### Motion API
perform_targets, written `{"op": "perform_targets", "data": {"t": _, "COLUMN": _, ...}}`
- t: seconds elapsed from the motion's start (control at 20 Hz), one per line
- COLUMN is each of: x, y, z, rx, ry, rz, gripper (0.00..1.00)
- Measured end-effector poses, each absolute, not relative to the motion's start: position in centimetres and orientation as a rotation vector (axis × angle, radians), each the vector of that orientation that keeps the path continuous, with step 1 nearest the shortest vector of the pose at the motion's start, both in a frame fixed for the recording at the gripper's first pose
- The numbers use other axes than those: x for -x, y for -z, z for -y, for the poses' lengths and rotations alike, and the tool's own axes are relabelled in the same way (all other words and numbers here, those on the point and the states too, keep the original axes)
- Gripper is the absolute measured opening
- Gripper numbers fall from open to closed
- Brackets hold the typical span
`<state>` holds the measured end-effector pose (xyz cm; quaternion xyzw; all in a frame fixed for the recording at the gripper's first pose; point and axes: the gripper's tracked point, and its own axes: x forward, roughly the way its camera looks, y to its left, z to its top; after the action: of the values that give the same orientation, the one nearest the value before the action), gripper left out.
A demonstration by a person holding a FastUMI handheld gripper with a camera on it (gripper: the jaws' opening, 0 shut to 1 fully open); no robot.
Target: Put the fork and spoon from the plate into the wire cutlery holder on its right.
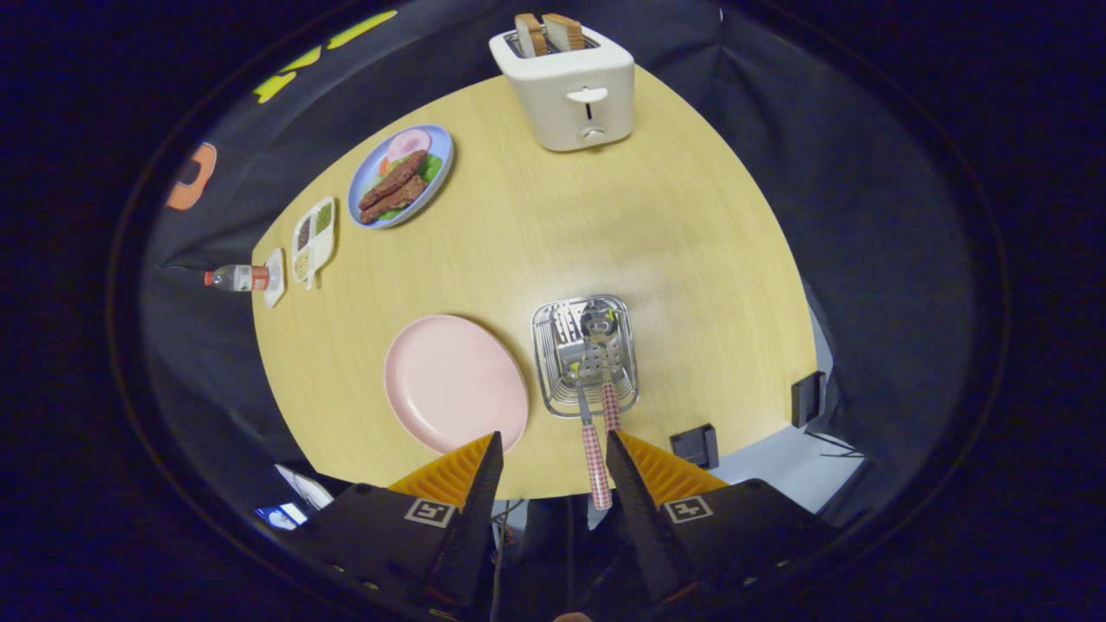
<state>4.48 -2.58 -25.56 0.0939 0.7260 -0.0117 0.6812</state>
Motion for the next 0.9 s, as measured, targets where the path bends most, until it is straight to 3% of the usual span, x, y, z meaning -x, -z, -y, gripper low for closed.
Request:
{"op": "perform_targets", "data": {"t": 0.4, "x": -6.3, "y": 20.7, "z": 3.2, "rx": -0.171, "ry": -0.044, "rz": -1.306, "gripper": 0.83}}
{"op": "perform_targets", "data": {"t": 0.7, "x": -8.2, "y": 12.4, "z": 1.3, "rx": -0.099, "ry": -0.122, "rz": -0.838, "gripper": 0.94}}
{"op": "perform_targets", "data": {"t": 0.9, "x": -7.1, "y": 6.5, "z": -0.6, "rx": -0.075, "ry": -0.156, "rz": -0.566, "gripper": 0.96}}
